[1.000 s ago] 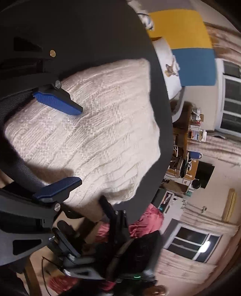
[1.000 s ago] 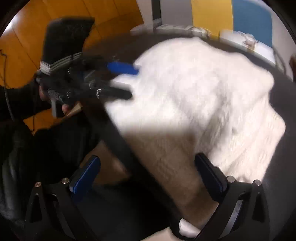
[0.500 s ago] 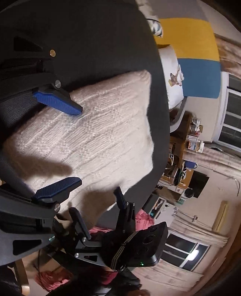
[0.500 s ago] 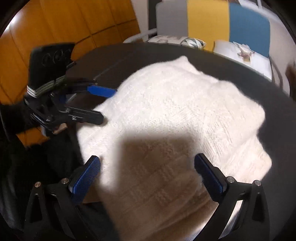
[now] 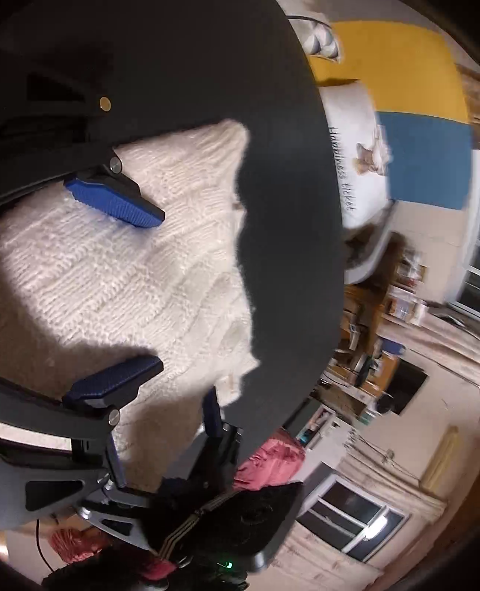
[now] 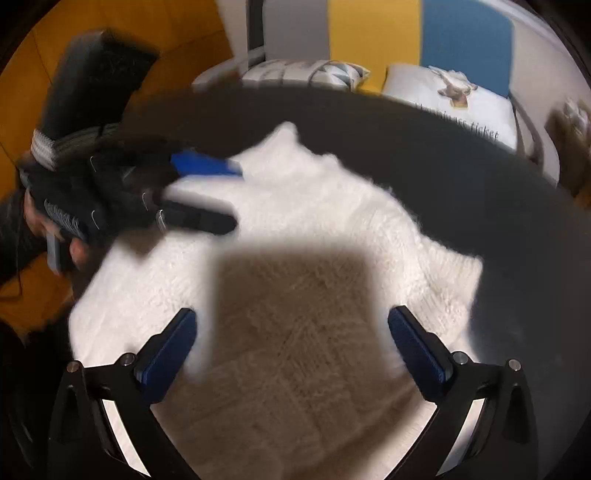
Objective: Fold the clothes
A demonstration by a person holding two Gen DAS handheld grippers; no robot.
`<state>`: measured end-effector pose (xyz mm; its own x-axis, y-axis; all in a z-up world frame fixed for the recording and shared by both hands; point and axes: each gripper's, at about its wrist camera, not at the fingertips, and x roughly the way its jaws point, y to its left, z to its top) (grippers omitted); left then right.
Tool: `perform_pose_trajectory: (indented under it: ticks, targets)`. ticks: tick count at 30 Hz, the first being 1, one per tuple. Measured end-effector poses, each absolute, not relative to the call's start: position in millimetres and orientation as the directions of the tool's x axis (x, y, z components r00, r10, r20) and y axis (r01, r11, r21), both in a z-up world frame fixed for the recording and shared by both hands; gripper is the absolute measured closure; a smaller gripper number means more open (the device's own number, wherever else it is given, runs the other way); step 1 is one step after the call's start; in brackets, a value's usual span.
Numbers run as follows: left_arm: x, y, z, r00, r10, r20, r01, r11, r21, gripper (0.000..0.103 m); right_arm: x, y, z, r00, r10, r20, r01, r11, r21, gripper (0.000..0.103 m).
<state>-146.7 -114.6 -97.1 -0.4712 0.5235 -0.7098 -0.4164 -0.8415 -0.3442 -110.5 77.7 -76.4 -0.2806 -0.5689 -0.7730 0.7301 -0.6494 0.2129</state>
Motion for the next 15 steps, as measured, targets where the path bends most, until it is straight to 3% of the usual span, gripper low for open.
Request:
perform_pose_trajectory:
  ticks: [5,15]
  targets:
    - [-135.1,-111.1,-81.9,-0.542,0.421,-0.728,-0.36,-0.898,-0.252,0.027,-94.9,91.4,-82.7,-0.355,-0.657,-0.665,0.719,-0.647,0.255,0.0]
    - [-105.5,-143.2,-61.9,-0.642,0.233,-0.731,-0.172,-0.972,-0.159,0.029,-91.2,72.6,-81.8,-0.412,-0.577,-0.705,0.664,-0.72,0.201,0.0]
